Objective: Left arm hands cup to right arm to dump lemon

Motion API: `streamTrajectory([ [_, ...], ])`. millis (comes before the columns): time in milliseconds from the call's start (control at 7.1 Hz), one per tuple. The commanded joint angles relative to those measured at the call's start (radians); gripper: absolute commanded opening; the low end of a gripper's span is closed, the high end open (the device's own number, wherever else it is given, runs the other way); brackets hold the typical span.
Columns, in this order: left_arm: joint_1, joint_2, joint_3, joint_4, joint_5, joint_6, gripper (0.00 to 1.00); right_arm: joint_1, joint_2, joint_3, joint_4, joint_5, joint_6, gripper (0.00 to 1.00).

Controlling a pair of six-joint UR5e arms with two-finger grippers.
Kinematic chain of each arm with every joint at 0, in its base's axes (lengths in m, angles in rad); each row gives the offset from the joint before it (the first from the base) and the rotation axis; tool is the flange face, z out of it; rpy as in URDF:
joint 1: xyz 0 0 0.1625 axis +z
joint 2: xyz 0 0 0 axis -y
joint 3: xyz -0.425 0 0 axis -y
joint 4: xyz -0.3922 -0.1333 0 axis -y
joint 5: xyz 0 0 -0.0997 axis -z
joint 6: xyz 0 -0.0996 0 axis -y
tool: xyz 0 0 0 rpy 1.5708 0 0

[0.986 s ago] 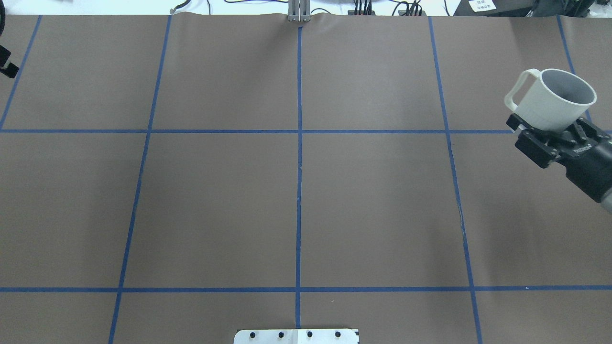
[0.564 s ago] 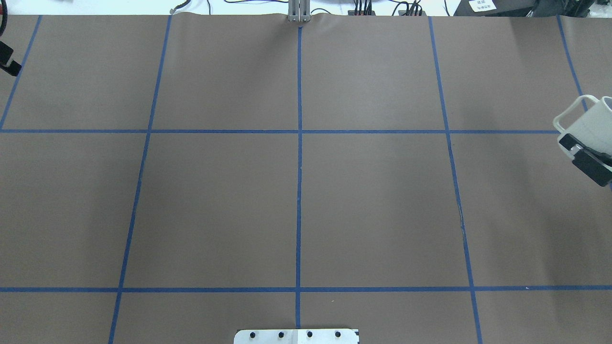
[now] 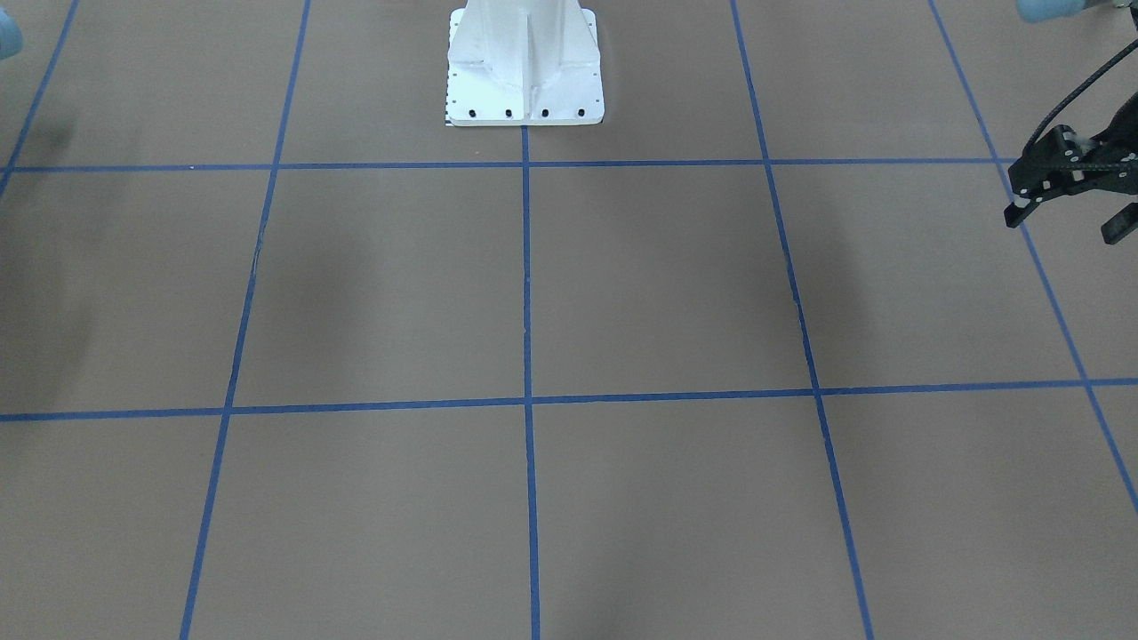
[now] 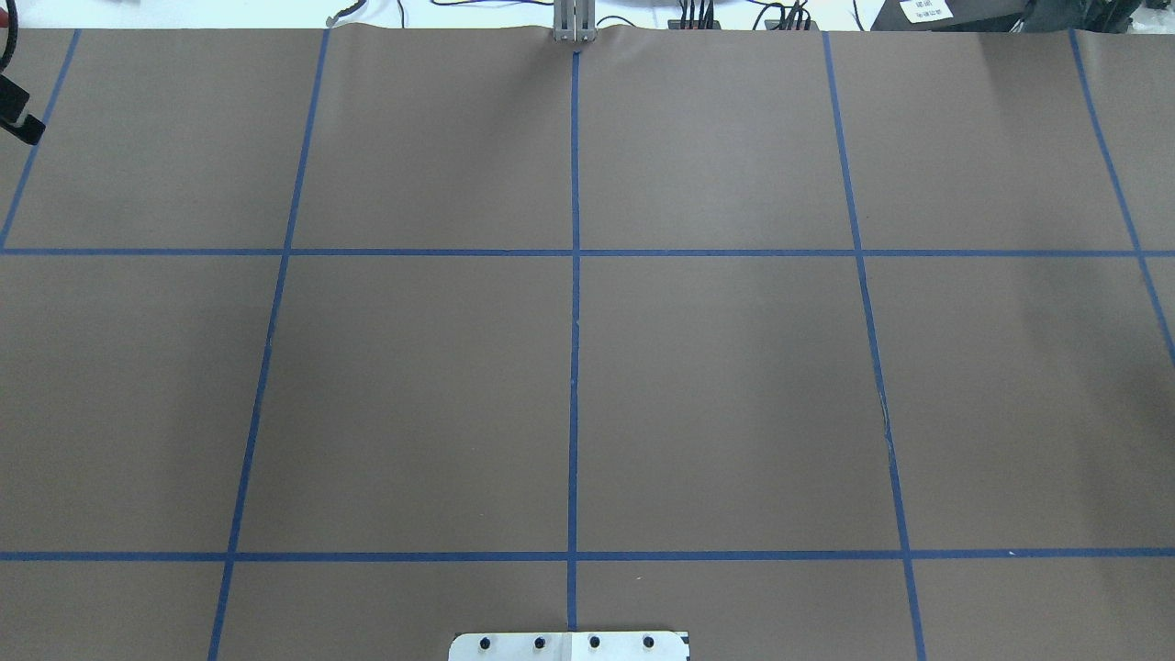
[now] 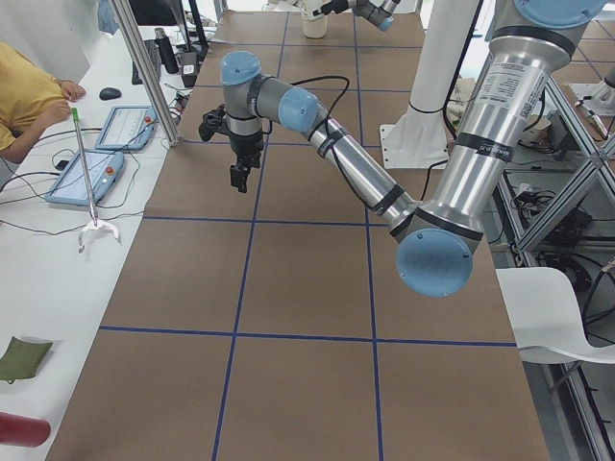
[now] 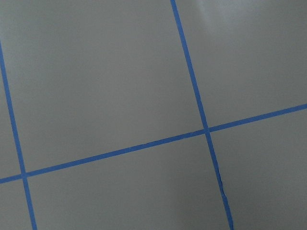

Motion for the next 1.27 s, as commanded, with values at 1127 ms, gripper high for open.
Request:
streamTrajectory([
  [1127,0.002,-0.017,-0.023,0.000,-0.014,-0.034,1.00,0.197,0.094,-0.308,0.349,0.039,0.876,0.00],
])
